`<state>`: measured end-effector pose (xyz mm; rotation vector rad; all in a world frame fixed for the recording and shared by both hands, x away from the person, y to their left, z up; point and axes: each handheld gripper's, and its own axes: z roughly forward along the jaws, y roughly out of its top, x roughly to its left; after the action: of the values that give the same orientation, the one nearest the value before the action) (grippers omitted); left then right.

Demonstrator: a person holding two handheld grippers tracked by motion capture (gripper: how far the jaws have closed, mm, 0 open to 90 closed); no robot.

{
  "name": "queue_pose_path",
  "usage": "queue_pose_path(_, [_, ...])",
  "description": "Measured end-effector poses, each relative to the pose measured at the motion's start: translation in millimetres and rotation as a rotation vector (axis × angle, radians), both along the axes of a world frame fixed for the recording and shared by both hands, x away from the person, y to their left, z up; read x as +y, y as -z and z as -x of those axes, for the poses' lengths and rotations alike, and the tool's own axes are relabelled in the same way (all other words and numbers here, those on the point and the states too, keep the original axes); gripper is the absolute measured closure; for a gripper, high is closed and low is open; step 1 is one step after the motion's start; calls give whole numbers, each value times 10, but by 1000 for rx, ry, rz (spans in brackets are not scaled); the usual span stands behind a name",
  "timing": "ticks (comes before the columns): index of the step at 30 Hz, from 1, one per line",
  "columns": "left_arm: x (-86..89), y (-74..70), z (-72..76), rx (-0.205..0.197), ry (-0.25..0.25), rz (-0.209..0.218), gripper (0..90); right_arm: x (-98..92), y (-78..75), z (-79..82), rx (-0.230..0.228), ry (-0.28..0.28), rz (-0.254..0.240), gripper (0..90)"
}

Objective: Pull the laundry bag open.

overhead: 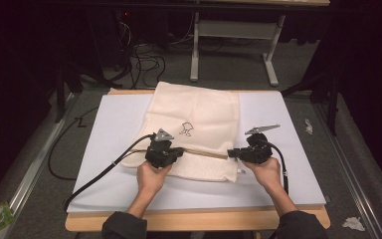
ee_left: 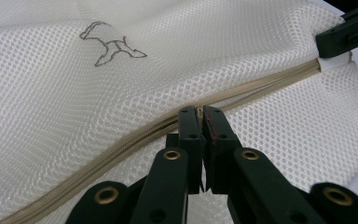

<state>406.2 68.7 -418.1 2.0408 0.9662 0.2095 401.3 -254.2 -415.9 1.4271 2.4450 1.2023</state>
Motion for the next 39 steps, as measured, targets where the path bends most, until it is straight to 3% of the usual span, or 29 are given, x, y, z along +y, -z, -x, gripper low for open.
queue_pose_path(18, [275,-37,-15,-2,-53,20,875,-35,1,-6,-10,18,24,868])
queue_pose_path(39, [391,-91,-21,-14,-79,15,875,-76,-22,-11,-26,33,48,868])
